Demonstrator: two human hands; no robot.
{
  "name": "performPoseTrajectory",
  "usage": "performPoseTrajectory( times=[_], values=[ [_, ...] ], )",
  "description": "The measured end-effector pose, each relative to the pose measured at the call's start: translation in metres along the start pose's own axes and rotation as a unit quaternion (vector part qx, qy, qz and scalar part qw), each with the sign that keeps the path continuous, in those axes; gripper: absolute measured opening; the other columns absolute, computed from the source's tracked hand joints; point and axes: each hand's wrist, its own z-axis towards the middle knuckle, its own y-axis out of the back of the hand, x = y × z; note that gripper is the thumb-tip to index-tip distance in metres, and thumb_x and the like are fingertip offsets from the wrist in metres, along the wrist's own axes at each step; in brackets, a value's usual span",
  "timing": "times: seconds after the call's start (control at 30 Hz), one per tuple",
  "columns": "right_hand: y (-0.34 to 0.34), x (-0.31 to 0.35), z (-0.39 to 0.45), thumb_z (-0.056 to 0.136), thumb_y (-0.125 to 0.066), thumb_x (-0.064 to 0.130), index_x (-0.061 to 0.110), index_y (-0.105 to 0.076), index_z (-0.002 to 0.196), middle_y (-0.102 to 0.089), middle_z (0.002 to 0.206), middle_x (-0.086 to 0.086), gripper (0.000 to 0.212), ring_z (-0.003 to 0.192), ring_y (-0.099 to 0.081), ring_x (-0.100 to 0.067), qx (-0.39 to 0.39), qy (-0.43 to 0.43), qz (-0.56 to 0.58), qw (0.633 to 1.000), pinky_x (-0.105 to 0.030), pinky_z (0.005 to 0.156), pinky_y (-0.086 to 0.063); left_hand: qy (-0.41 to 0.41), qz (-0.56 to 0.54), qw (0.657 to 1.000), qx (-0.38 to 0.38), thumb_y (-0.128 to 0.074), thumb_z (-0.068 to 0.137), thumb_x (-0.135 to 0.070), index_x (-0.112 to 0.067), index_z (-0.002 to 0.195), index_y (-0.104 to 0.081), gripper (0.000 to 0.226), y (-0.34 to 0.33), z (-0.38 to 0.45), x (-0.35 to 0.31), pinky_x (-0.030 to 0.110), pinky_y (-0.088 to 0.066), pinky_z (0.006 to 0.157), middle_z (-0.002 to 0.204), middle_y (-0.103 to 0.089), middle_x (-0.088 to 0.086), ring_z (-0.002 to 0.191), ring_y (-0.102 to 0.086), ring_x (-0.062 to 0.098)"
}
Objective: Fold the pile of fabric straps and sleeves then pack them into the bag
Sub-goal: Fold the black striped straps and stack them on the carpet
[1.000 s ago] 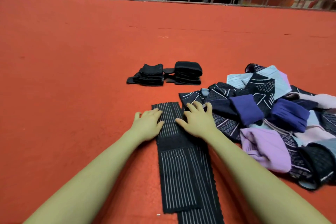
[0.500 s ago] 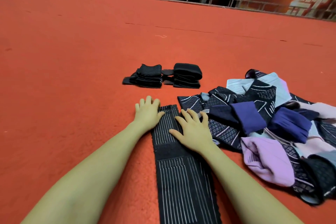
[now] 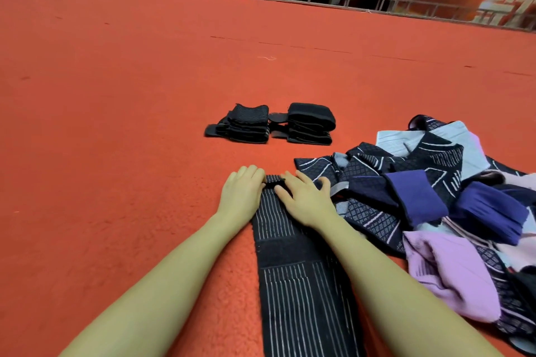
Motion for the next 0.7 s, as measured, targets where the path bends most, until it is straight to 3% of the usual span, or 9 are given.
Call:
performPoseTrajectory(
  times=[0.1, 0.27, 0.37, 0.53, 0.63, 0.7],
  values=[
    [-0.001, -0.003, 0.001, 0.099, -0.024, 0.054, 0.029, -0.030, 0.147, -0.026, 0.156, 0.010, 0.055, 0.145, -0.011, -0.011, 0.003, 0.001, 0.018, 1.000, -0.052, 0.113, 0.002, 0.010, -0.023, 1.000, -0.005, -0.050, 0.095, -0.012, -0.009, 0.098, -0.058, 0.009, 0.001, -0.002, 0.000, 0.036, -0.034, 0.081, 0.093, -0.064, 0.005, 0.089, -0.057, 0.028],
    [0.001, -0.001, -0.005, 0.092, -0.021, 0.068, 0.031, -0.024, 0.150, -0.017, 0.159, 0.007, 0.069, 0.147, -0.004, -0.012, 0.020, 0.015, -0.021, 0.999, -0.053, 0.113, 0.006, 0.053, -0.076, 0.990, -0.108, -0.052, 0.093, -0.006, -0.007, 0.097, -0.059, 0.007, 0.021, -0.012, 0.009, 0.034, -0.031, 0.073, 0.083, -0.063, 0.005, 0.079, -0.059, 0.029],
    [0.005, 0.003, -0.008, 0.088, -0.025, 0.073, 0.031, -0.029, 0.148, -0.017, 0.159, 0.006, 0.074, 0.146, -0.002, -0.013, 0.025, 0.022, -0.025, 0.999, -0.052, 0.113, 0.008, 0.053, -0.072, 0.989, -0.117, -0.054, 0.093, -0.005, -0.008, 0.109, -0.062, 0.018, 0.036, -0.015, 0.019, 0.033, -0.029, 0.076, 0.094, -0.067, 0.006, 0.086, -0.060, 0.029],
    [0.011, 0.016, -0.026, 0.085, -0.056, 0.060, 0.028, -0.064, 0.109, -0.039, 0.146, 0.016, 0.041, 0.140, -0.015, -0.010, -0.052, 0.080, 0.059, 0.994, -0.037, 0.108, 0.002, 0.051, -0.059, 0.988, -0.134, -0.052, 0.095, -0.007, -0.009, 0.108, -0.065, 0.018, 0.055, -0.020, 0.022, 0.031, -0.026, 0.076, 0.101, -0.068, 0.005, 0.091, -0.060, 0.029],
    [0.007, 0.023, -0.042, 0.081, -0.063, 0.059, 0.033, -0.055, 0.077, -0.047, 0.136, 0.018, 0.028, 0.132, -0.023, -0.010, -0.073, 0.086, 0.084, 0.990, -0.026, 0.095, -0.003, 0.072, -0.010, 0.986, -0.149, -0.054, 0.090, 0.000, -0.005, 0.114, -0.062, 0.025, 0.065, -0.019, 0.017, 0.036, -0.033, 0.071, 0.095, -0.066, 0.012, 0.085, -0.061, 0.033],
    [0.004, 0.027, -0.057, 0.076, -0.062, 0.060, 0.035, -0.047, 0.070, -0.051, 0.128, 0.020, 0.030, 0.128, -0.027, -0.008, -0.080, 0.064, 0.130, 0.986, -0.023, 0.089, -0.005, 0.075, 0.049, 0.983, -0.158, -0.062, 0.076, 0.011, -0.005, 0.115, -0.062, 0.042, 0.071, -0.020, 0.018, 0.034, -0.032, 0.061, 0.079, -0.061, 0.013, 0.067, -0.059, 0.034]
  ],
)
